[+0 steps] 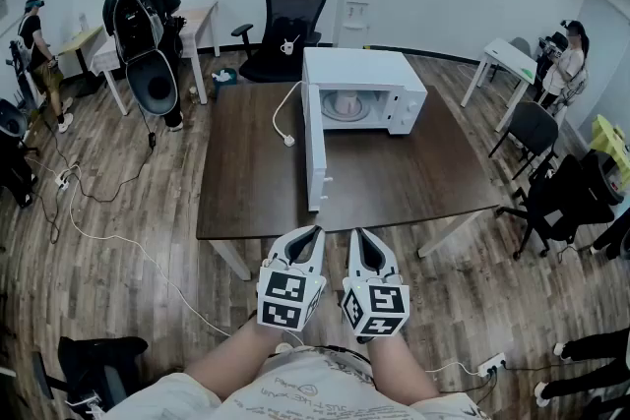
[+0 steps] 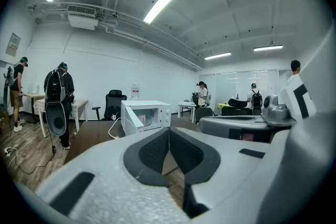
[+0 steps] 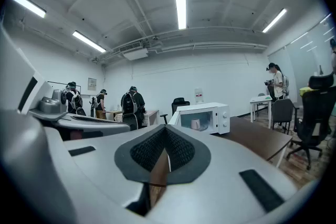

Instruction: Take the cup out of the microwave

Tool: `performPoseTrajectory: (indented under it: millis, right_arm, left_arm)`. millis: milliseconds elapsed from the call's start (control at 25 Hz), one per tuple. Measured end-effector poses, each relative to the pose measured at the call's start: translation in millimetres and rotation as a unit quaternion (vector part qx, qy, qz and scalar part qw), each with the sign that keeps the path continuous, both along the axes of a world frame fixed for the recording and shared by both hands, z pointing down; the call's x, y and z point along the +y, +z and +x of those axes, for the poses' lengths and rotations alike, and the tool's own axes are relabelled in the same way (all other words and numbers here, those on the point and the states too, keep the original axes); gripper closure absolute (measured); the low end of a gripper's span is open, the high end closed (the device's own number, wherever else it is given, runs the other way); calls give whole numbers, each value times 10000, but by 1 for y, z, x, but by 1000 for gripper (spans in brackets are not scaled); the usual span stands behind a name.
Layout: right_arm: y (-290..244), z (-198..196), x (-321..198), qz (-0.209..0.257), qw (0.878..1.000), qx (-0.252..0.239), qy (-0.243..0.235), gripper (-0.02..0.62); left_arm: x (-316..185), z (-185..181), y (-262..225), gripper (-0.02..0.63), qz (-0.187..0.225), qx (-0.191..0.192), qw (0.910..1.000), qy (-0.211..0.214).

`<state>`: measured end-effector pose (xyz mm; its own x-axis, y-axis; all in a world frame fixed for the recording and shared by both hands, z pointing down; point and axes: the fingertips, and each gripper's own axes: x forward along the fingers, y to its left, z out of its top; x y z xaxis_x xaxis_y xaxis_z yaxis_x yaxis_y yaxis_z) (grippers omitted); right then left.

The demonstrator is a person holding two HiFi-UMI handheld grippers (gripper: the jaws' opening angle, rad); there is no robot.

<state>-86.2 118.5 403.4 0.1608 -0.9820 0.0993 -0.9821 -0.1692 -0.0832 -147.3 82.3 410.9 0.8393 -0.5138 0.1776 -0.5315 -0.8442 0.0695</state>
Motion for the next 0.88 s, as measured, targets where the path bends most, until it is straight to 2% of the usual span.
performPoseTrajectory:
  millis: [360,640,880]
  right_arm:
    - [5,-6,-15,-63,9999,-89,20,580]
    - [12,-14,-25,-34,9996,-146,244,581]
    - [12,-9,-32,72,9992,-10,391,580]
  left_arm:
    - [-11,-1,2,589,-10,-22,9999,115]
    - [-23,-9,10,589,-57,8,9996,281]
    - [-36,-3,10,589,-27,-8,9993,375]
